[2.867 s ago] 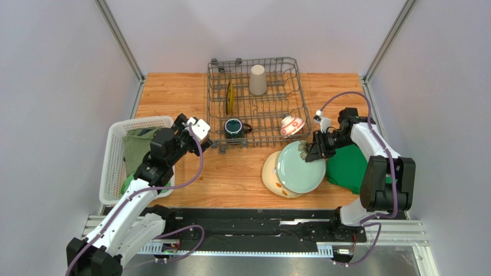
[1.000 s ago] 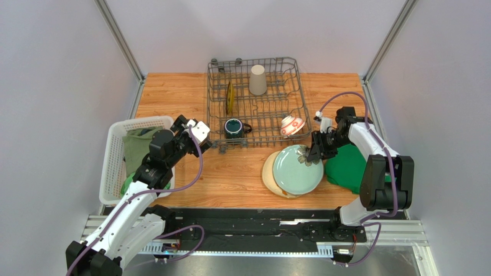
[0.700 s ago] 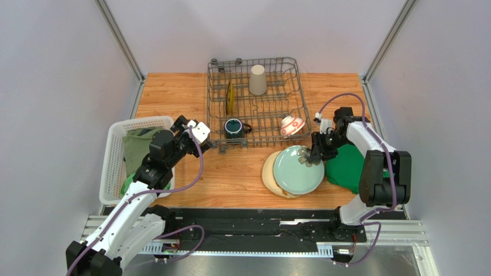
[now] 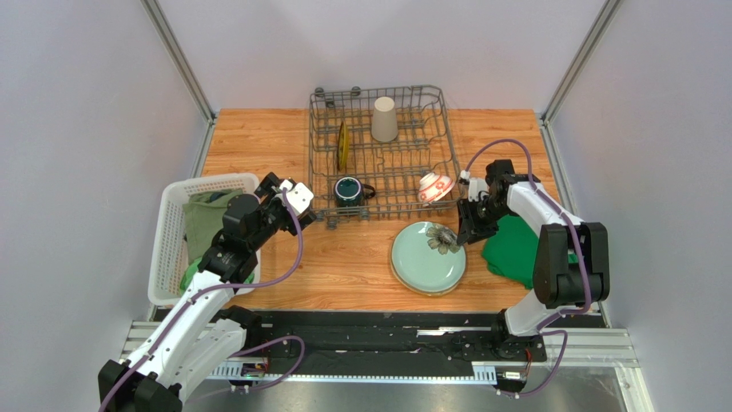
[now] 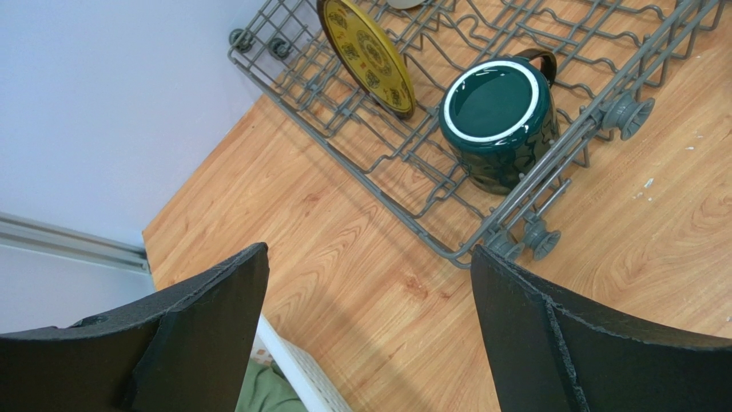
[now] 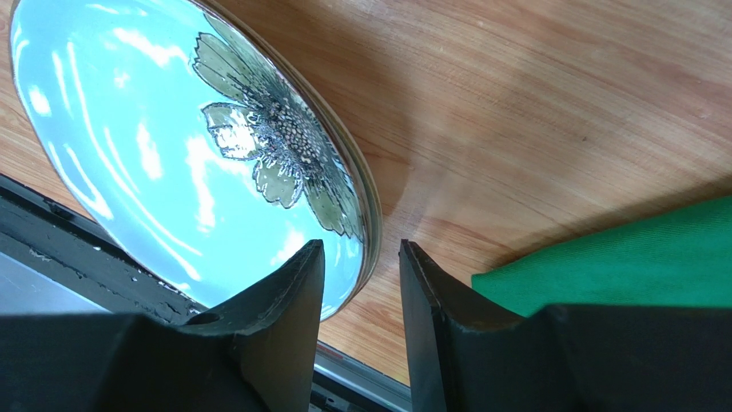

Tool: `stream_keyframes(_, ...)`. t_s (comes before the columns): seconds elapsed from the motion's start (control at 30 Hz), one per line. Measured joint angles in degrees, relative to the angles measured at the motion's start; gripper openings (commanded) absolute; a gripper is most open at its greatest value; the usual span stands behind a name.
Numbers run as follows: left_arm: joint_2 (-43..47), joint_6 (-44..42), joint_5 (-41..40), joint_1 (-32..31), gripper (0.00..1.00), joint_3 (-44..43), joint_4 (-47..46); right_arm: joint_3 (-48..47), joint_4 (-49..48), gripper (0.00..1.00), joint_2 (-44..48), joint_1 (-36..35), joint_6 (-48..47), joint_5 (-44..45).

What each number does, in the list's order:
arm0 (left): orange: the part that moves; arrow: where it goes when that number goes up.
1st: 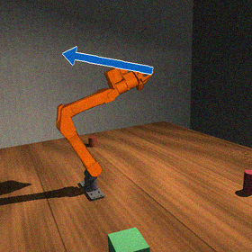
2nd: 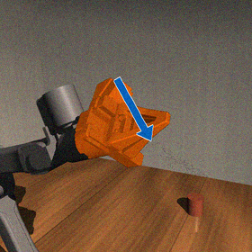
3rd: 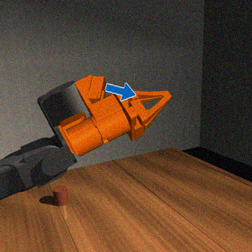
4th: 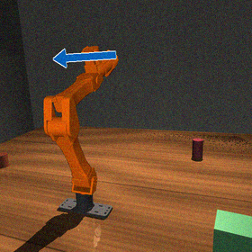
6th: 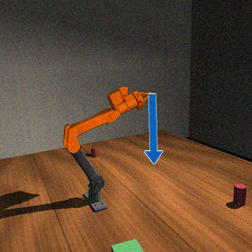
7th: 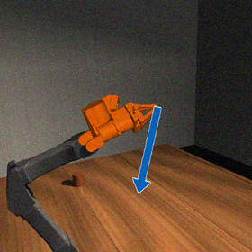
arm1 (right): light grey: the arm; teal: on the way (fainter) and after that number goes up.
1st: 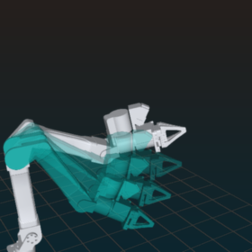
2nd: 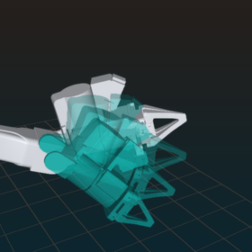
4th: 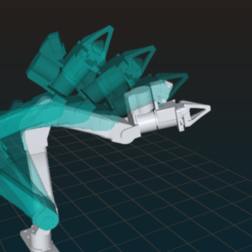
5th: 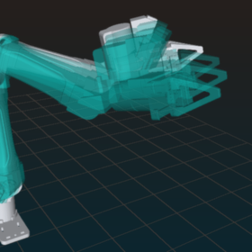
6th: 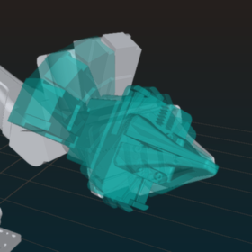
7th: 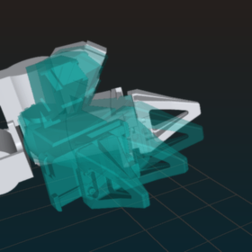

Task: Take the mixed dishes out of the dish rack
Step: Place the plate at the center of the board, then pick up the plate from the dish rack.

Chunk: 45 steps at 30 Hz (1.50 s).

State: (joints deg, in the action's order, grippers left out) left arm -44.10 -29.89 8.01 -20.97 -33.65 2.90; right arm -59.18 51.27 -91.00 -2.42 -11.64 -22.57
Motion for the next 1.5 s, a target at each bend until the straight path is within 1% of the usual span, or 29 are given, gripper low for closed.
stream_keyframes(0.33,0.0,0.0,0.1,0.0,0.95,0.0,0.0,0.0,-0.3,0.41,0.2,-1.3,0.6,1.5)
stream_keyframes(0.47,-0.1,0.0,0.1,0.0,0.96,0.0,0.0,0.0,-0.5,0.43,2.8,-1.6,0.9,2.8)
stream_keyframes(0.5,-0.3,0.0,0.1,0.0,0.96,0.0,0.0,0.0,-0.6,0.52,4.1,-1.6,0.9,3.1)
stream_keyframes(0.53,-0.8,0.1,0.1,0.0,0.96,-0.1,0.0,0.0,-0.8,0.57,5.5,-1.6,1.0,3.5)
stream_keyframes(0.67,-4.5,0.9,0.1,0.0,0.96,-2.6,1.6,-1.0,-0.8,0.61,10.3,-1.7,1.4,4.7)
stream_keyframes(0.73,-6.6,1.7,0.1,0.0,0.96,-4.4,2.2,-1.9,-1.0,0.66,11.8,-1.9,1.5,5.0)
stream_keyframes(0.83,-9.6,3.5,0.0,0.0,0.96,-7.6,2.5,-2.3,-2.2,0.72,13.9,-2.2,2.1,5.4)
stream_keyframes(0.87,-11.0,4.3,-0.2,0.0,0.96,-9.1,2.5,-2.3,-2.6,0.76,14.4,-2.5,2.3,5.7)
stream_keyframes(0.9,-12.4,5.0,-0.4,0.0,0.96,-10.5,2.5,-2.3,-3.1,0.82,14.9,-2.7,2.5,6.1)
stream_keyframes(1.03,-18.4,8.0,-1.6,0.0,0.96,-16.2,2.7,-1.4,-6.0,0.91,15.7,-4.2,3.5,7.4)
stream_keyframes(1.1,-21.8,9.7,-2.2,0.0,0.96,-19.4,2.7,-0.7,-7.2,0.94,16.1,-5.0,3.7,8.2)
stream_keyframes(1.13,-23.6,10.6,-2.5,0.0,0.96,-21.1,2.7,-0.3,-7.7,0.99,16.5,-5.4,3.9,8.7)
stream_keyframes(1.23,-28.3,13.0,-2.8,0.0,0.96,-25.6,3.1,0.6,-9.2,0.99,18.5,-6.3,4.2,10.4)
stream_keyframes(1.5,-44.6,19.0,-3.3,-0.3,0.96,-41.0,6.5,3.6,-13.4,0.99,28.5,-7.3,4.1,15.0)
